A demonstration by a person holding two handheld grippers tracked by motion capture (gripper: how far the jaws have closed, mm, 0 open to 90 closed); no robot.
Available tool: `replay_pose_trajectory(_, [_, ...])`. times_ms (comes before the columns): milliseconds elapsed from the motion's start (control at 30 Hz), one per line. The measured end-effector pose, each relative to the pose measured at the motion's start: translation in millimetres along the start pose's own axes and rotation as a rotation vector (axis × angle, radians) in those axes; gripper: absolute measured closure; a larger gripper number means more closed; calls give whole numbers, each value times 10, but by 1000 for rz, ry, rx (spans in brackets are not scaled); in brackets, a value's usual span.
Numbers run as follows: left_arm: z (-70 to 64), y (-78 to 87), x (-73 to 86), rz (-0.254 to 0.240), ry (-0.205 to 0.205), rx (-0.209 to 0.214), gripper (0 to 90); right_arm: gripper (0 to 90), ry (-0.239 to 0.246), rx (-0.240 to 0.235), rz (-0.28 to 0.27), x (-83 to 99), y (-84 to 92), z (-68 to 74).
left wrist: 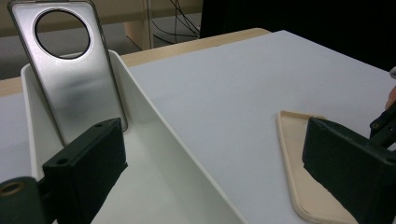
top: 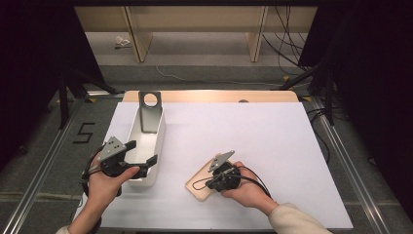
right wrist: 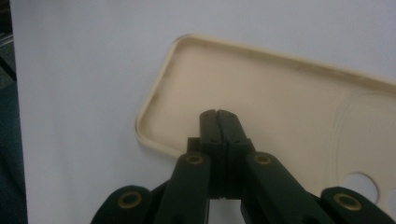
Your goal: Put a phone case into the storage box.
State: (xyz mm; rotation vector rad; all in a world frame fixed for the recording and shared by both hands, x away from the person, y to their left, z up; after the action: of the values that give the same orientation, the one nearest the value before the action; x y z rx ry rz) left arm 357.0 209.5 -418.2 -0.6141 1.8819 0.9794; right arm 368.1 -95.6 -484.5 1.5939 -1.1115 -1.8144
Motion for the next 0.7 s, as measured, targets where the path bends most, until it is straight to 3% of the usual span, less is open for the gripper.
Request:
replay_pose_trajectory(367, [1,-4,9,5,-1,3,57,900,-10,-15,46,14,-9,-2])
replay_pose_trajectory(700, [-6,-4,14,6,0,7,57,900,44,-73,158,106,96,-23])
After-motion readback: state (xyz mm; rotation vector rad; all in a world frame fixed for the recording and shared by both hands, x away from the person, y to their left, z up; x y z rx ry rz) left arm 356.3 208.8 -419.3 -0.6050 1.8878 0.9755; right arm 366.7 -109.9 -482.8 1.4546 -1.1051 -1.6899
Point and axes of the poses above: each handheld gripper's, and its own axes: y roughly backward along the jaws, x roughly out of its underside, z roughly to its left, the point moved 2 cm from there along -y, roughly forward along the jaws, and after that the axes turned 11 degrees about y, right-handed, at the moved point
